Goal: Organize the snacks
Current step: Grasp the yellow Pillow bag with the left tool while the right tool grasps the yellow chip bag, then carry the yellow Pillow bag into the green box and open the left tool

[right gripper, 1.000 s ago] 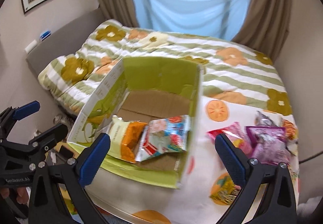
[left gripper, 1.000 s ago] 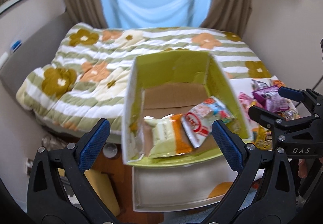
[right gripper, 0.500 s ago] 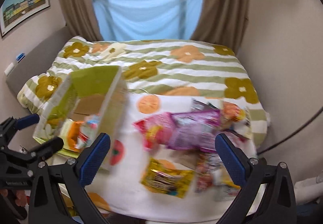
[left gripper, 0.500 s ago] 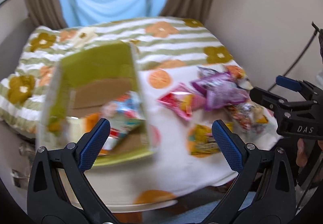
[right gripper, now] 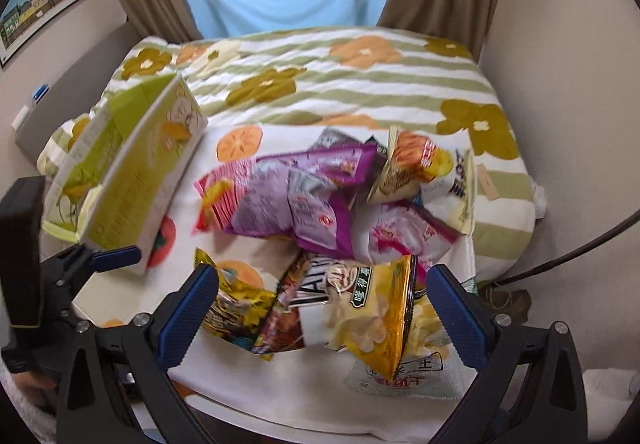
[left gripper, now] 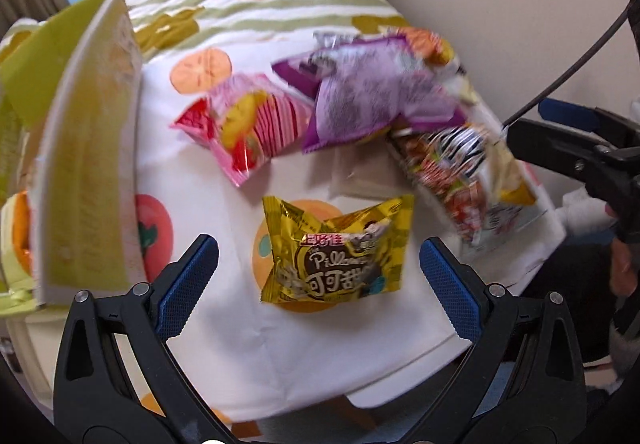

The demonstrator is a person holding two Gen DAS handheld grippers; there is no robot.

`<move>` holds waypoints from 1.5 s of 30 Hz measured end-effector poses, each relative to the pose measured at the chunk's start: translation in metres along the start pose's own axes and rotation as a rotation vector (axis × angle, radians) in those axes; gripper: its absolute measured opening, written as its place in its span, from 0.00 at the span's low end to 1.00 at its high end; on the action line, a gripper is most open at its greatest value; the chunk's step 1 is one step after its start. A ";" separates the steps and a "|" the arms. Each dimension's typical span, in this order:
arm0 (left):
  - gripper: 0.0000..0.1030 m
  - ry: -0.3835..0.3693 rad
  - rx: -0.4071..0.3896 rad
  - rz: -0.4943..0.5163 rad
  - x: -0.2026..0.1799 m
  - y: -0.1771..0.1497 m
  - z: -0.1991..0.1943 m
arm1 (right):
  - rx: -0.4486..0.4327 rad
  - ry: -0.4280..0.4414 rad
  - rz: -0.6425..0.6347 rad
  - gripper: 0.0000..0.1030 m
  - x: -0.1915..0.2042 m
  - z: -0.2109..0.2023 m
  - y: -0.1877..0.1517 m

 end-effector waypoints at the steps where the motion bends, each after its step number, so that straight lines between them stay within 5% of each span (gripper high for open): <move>1: 0.97 -0.006 0.006 0.003 0.001 0.000 0.004 | 0.008 0.000 0.000 1.00 -0.002 0.005 -0.002; 24: 0.97 -0.106 0.128 0.119 0.006 0.007 0.085 | 0.057 -0.106 0.162 1.00 -0.023 0.070 -0.021; 27: 0.91 -0.101 0.119 0.150 0.000 0.002 0.086 | 0.047 -0.118 0.155 1.00 -0.019 0.070 -0.022; 30: 0.73 -0.127 0.107 0.181 -0.006 0.002 0.083 | 0.035 -0.128 0.141 1.00 -0.017 0.070 -0.025; 45: 0.63 -0.146 0.089 0.082 0.019 -0.006 0.064 | -0.006 -0.146 0.092 1.00 -0.010 0.072 -0.035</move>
Point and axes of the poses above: each gripper's, at about its wrist camera, not at the fingertips, and z roughly the way its jaws point, x to its left, y to its top, the point moved 4 cm from there along z, roughly the way its jaws point, and after that the axes turned 7 degrees about x, right-handed, at the moved point
